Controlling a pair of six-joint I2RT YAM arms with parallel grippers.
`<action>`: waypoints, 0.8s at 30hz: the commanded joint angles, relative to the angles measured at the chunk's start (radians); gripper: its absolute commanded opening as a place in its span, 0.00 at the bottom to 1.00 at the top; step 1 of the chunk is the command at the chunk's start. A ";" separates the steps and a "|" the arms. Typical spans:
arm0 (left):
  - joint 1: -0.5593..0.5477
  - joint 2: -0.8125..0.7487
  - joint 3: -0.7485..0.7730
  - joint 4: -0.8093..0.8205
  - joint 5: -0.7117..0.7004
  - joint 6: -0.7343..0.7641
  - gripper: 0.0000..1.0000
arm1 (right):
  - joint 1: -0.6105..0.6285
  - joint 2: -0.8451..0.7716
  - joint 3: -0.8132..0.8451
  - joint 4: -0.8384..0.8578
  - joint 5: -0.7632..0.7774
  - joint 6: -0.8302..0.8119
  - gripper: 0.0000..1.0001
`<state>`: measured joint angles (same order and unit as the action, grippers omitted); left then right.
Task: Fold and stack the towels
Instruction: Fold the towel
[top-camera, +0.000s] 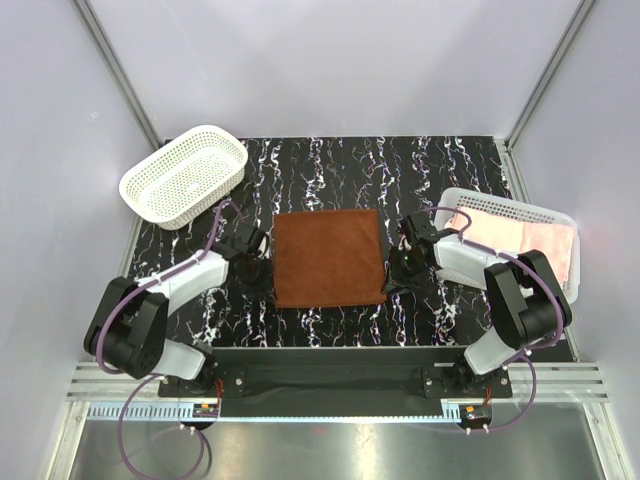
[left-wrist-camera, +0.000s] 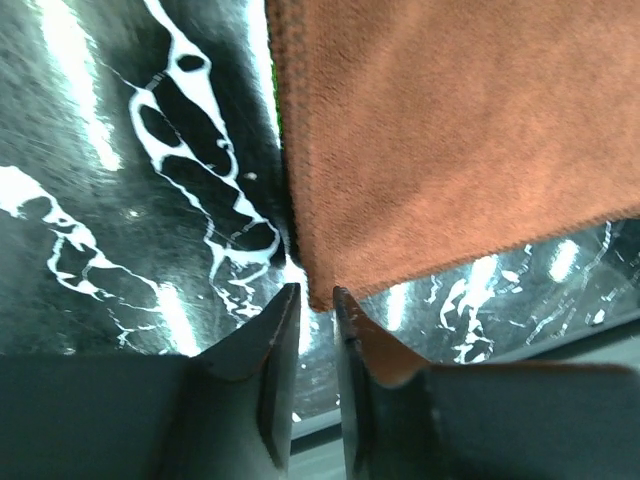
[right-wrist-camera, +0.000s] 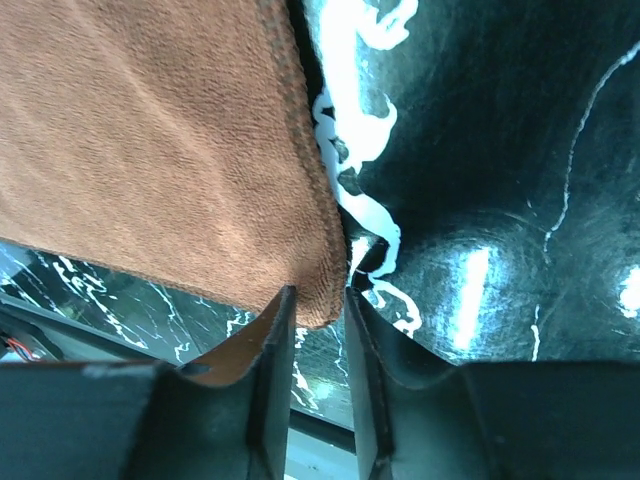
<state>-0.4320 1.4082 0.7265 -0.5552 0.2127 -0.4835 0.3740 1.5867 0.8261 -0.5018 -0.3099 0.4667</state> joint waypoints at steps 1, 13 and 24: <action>-0.002 -0.061 0.017 -0.011 0.054 0.022 0.25 | 0.009 -0.033 0.005 -0.035 0.012 -0.016 0.34; -0.002 0.014 0.065 0.132 0.100 -0.035 0.34 | 0.009 0.031 0.114 -0.012 -0.014 0.012 0.25; -0.001 0.002 0.075 0.071 -0.047 -0.017 0.43 | 0.008 0.035 0.111 -0.043 0.051 -0.037 0.29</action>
<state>-0.4347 1.4685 0.7403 -0.4450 0.2401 -0.5316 0.3744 1.6398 0.8692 -0.5022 -0.3111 0.4717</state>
